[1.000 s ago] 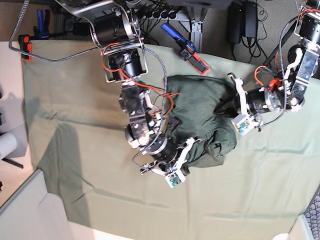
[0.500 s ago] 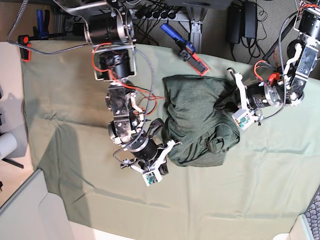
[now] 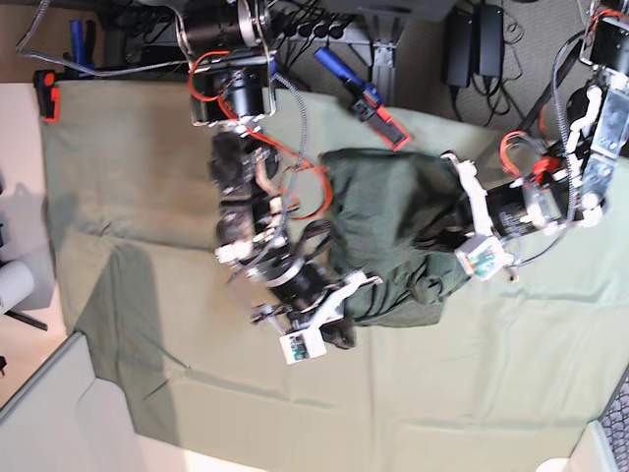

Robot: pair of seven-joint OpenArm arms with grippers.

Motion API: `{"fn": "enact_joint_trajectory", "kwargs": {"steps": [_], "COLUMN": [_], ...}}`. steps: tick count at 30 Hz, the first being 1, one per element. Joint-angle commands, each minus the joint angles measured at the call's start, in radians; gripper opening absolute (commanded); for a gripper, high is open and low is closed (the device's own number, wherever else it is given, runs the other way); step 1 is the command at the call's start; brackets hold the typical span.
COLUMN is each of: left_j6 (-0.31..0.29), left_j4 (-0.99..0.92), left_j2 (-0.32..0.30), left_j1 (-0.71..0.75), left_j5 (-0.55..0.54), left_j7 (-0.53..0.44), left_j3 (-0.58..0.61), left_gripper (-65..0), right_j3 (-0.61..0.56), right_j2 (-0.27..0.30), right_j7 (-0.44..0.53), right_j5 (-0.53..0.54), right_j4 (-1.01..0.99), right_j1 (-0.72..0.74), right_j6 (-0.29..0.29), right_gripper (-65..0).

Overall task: Fold the T-shirt properly
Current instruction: 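Lower the shirt bundle and tuck its edges under with both grippers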

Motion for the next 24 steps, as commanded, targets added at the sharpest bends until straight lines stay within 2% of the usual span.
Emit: {"fn": "enact_joint_trajectory", "kwargs": {"steps": [1, 6, 13, 19, 24], "left_j6": [-0.002, -0.002, -0.002, -0.002, -0.002], "left_j4": [0.017, 0.012, -0.105, -0.268, -0.397], "left_j2": [-0.009, -0.014, -0.005, 0.07, 0.128], "left_j1": [-0.016, -0.022, -0.068, -0.129, -0.172], "left_j5": [-0.015, -0.016, -0.016, -0.016, -0.016], "left_j7": [-0.023, -0.024, -0.062, -0.084, -0.092], "left_j3": [-0.027, -0.131, -0.138, -0.138, -0.138], "left_gripper": [-65.0, -65.0, -65.0, -65.0, -65.0], "right_j3": [-0.01, -0.092, -0.186, -0.182, -0.182], "right_j2": [-0.02, -0.064, -0.079, -0.068, -0.07], "right_j7": [0.023, 0.025, 0.053, 0.104, 0.121], "right_j5": [0.013, -0.02, -0.151, -0.214, -0.217], "right_j4": [0.019, -0.002, -0.119, -0.267, -0.305], "right_j1": [0.016, 0.017, 0.017, 0.017, 0.017], "right_j6": [0.004, 0.004, 0.003, 0.003, 0.002], "right_gripper": [-65.0, -65.0, -65.0, -65.0, -65.0]}}
